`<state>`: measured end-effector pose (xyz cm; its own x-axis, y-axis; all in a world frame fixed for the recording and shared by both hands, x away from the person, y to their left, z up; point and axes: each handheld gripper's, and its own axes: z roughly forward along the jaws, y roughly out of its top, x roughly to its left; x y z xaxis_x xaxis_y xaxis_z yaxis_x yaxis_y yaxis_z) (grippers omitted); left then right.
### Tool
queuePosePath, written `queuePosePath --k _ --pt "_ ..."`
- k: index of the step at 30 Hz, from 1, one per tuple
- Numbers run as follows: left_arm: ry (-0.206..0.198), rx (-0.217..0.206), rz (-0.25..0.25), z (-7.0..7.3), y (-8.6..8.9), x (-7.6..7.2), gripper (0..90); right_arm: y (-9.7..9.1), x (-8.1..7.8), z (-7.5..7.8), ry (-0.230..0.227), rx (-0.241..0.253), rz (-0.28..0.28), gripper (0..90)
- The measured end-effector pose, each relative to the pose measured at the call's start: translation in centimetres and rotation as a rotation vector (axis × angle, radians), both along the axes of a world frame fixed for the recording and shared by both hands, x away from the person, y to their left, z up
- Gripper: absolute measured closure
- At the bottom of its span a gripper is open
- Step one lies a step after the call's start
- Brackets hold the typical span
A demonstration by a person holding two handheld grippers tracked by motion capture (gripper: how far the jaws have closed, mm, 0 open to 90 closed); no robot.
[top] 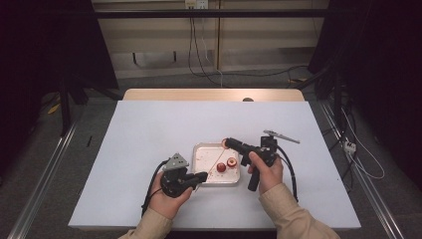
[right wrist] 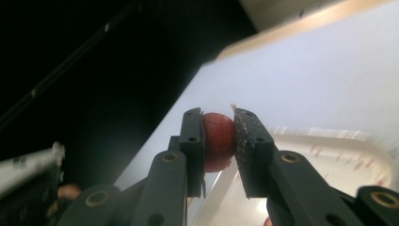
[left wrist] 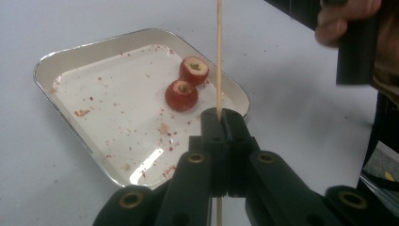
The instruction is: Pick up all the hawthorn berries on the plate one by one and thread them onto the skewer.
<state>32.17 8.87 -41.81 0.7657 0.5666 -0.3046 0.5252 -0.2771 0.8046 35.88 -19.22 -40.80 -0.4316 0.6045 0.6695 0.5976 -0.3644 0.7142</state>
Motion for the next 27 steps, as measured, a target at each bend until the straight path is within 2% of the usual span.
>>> queuePosePath --k 1,3,5,7,9,11,25,27 --pt "0.0 -0.011 0.005 0.12 0.12 0.07 89.7 -0.57 0.23 0.22 -0.003 0.036 -0.013 74.4" --pt "0.001 -0.039 0.011 0.42 0.41 0.3 89.7 -0.76 0.14 0.55 -0.002 0.032 -0.002 74.5" --pt "0.007 -0.029 0.007 0.31 0.48 0.42 89.7 -0.52 -0.06 0.59 0.002 0.039 0.02 74.4" --pt "0.018 -0.032 0.002 0.09 0.36 0.32 89.7 -0.35 -0.14 0.52 -0.004 0.041 0.013 74.4" --pt "0.012 -0.026 -0.002 0.21 0.22 0.15 89.7 -0.45 -0.09 0.44 0.0 0.057 -0.005 74.4" --pt "0.007 -0.038 -0.003 0.33 0.07 0.05 89.6 -0.44 0.01 0.32 0.002 0.069 -0.007 74.4" --pt "0.003 -0.058 -0.001 0.33 0.03 -0.06 89.6 -0.15 -0.04 0.08 0.009 0.065 0.001 74.3" --pt "0.009 -0.06 0.001 0.24 -0.07 -0.07 89.6 -0.07 -0.08 -0.02 0.015 0.082 0.003 74.3"
